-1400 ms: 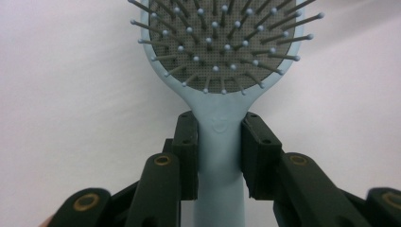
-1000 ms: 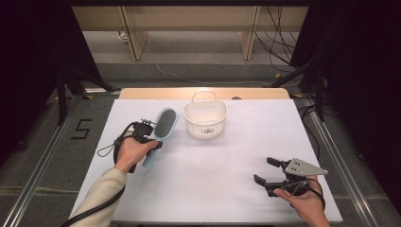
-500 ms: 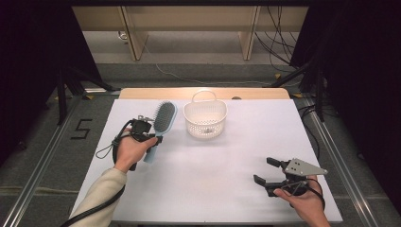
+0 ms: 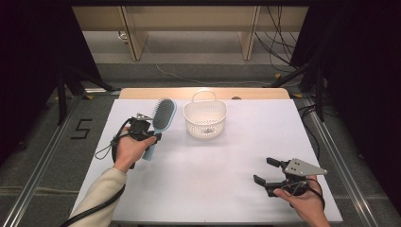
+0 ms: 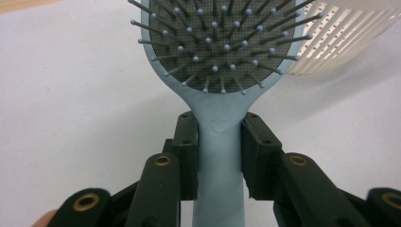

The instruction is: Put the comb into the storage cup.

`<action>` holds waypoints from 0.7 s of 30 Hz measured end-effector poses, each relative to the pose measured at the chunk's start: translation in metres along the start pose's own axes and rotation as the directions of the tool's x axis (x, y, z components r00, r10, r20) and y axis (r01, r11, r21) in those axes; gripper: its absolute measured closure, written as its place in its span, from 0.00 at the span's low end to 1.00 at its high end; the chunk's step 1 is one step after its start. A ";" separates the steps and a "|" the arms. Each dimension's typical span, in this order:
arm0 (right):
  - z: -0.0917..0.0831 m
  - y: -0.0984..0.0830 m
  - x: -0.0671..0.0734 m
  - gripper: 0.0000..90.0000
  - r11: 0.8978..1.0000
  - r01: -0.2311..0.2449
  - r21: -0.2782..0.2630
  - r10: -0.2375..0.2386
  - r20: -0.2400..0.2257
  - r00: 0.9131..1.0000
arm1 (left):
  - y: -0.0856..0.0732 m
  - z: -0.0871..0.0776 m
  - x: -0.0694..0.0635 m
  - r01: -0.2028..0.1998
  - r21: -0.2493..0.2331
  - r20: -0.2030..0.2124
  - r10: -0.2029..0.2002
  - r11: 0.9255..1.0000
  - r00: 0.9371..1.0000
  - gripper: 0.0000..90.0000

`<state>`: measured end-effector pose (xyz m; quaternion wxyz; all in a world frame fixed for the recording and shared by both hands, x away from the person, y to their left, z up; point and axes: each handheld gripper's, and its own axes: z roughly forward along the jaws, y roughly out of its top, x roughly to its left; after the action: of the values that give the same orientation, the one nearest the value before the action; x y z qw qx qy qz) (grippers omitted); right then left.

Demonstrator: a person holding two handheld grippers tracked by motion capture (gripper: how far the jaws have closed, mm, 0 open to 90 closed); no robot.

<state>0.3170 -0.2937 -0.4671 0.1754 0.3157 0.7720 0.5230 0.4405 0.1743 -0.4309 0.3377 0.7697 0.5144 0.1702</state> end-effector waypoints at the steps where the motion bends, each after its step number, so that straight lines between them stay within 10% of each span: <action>1: 0.000 0.000 0.000 0.19 1.000 0.002 -0.001 -0.002 0.000 1.000 | 0.000 0.000 0.000 0.002 -0.009 -0.001 -0.002 1.000 1.000 0.77; 21: 0.000 0.000 0.000 0.19 1.000 0.002 -0.001 -0.002 0.000 1.000 | 0.002 -0.006 -0.003 -0.055 -0.173 0.001 0.056 0.983 0.998 0.77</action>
<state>0.3169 -0.2934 -0.4672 0.1759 0.3147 0.7722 0.5233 0.4372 0.1730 -0.4249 0.3997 0.7519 0.4752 0.2214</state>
